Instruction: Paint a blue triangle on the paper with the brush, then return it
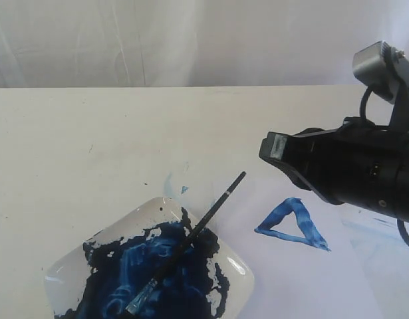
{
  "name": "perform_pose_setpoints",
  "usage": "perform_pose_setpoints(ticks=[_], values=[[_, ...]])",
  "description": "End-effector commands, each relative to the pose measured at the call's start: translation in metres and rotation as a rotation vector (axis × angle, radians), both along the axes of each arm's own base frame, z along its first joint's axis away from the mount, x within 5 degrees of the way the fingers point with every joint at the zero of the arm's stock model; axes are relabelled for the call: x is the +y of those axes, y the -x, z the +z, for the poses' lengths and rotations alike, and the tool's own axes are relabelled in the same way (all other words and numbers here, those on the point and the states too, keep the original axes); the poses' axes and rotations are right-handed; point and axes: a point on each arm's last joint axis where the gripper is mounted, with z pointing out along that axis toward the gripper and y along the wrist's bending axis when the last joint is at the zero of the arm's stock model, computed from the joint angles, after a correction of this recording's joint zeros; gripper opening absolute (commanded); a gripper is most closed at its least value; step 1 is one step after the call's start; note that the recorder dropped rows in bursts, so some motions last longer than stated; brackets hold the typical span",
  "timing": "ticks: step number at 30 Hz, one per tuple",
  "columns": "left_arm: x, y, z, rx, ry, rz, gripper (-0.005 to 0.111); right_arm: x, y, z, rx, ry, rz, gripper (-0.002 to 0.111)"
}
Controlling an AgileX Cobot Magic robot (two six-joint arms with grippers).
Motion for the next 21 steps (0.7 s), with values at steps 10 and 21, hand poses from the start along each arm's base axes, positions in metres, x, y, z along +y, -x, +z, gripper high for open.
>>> perform_pose_setpoints(ticks=[10, 21], values=[[0.023, 0.069, 0.012, -0.283, 0.043, 0.255, 0.0, -0.002, 0.001, -0.001, -0.018, 0.018, 0.001, 0.0], [0.024, 0.104, 0.01, -0.422, 0.045, 0.339, 0.0, -0.002, 0.001, -0.001, -0.017, 0.018, 0.004, 0.0]])
